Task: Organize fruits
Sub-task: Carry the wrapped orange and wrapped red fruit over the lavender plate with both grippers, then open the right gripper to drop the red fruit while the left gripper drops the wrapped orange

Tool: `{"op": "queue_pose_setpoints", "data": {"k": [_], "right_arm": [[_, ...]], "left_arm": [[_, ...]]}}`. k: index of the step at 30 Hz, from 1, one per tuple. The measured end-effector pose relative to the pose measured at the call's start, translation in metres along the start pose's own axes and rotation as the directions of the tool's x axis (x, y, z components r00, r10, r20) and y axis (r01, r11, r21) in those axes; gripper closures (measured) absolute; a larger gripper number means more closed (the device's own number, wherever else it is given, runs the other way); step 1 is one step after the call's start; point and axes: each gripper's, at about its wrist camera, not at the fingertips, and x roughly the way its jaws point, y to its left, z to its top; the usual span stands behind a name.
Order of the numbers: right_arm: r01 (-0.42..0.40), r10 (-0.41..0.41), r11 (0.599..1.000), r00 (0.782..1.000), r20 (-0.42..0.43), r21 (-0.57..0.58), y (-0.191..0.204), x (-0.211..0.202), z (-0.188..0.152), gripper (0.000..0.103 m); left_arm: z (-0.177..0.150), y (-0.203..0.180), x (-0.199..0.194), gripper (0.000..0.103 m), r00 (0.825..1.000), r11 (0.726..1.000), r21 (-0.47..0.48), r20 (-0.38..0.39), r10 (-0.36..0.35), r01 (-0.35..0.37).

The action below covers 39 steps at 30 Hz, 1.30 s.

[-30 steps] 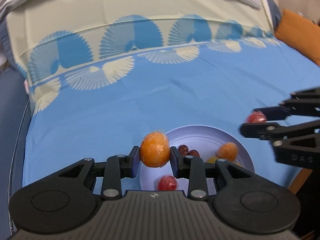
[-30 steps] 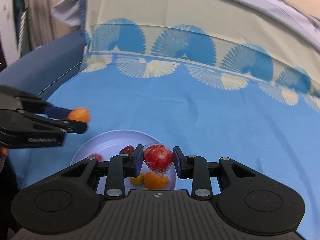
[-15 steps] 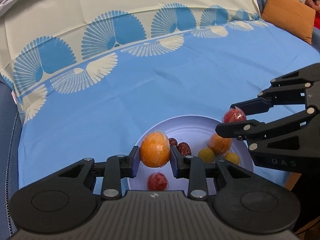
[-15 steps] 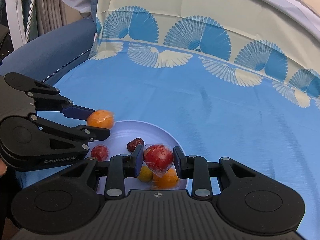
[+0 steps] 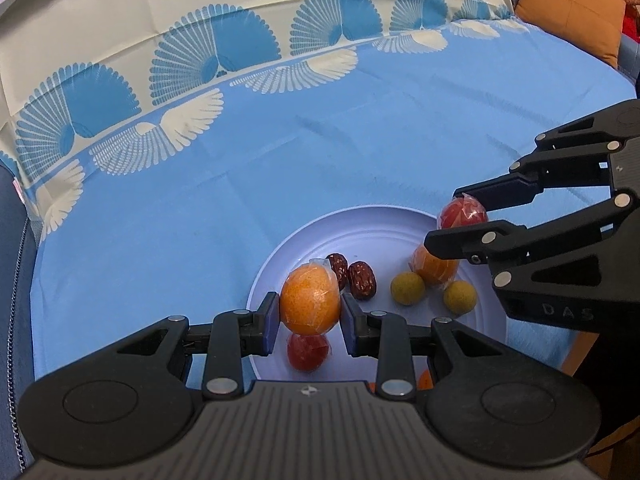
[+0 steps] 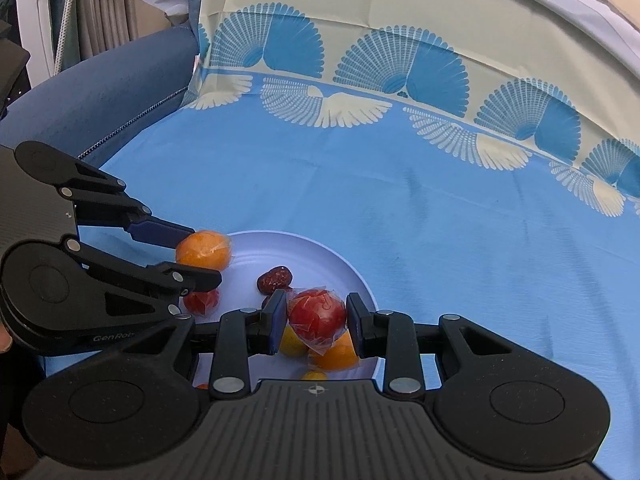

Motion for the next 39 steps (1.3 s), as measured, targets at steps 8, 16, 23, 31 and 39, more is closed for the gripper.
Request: {"op": "queue_pose_setpoints", "data": {"k": [8, 16, 23, 31, 39], "right_arm": [[-0.001, 0.001, 1.0, 1.0, -0.011, -0.004, 0.0008, 0.0022, 0.0016, 0.069], [-0.002, 0.002, 1.0, 1.0, -0.019, -0.008, 0.0015, 0.0046, 0.0013, 0.069], [-0.002, 0.002, 1.0, 1.0, -0.025, -0.013, 0.0027, 0.0056, 0.0004, 0.069], [0.013, -0.013, 1.0, 1.0, -0.024, -0.007, 0.002, 0.004, 0.0016, 0.055], [0.032, -0.032, 0.999, 0.999, -0.019, 0.004, -0.0008, 0.002, 0.0015, 0.05]], "left_arm": [[-0.0002, -0.0013, 0.002, 0.068, 1.0, 1.0, 0.006, -0.012, -0.007, 0.007], [0.0008, -0.0032, 0.0051, 0.068, 1.0, 1.0, 0.011, -0.024, -0.012, 0.012], [0.0011, -0.004, 0.0063, 0.067, 0.999, 1.0, 0.011, -0.029, -0.014, 0.015], [0.0008, -0.0037, 0.0053, 0.061, 1.0, 1.0, 0.002, -0.023, -0.006, 0.006], [0.0007, -0.0033, 0.0032, 0.06, 1.0, 1.0, -0.007, -0.02, 0.004, -0.005]]}}
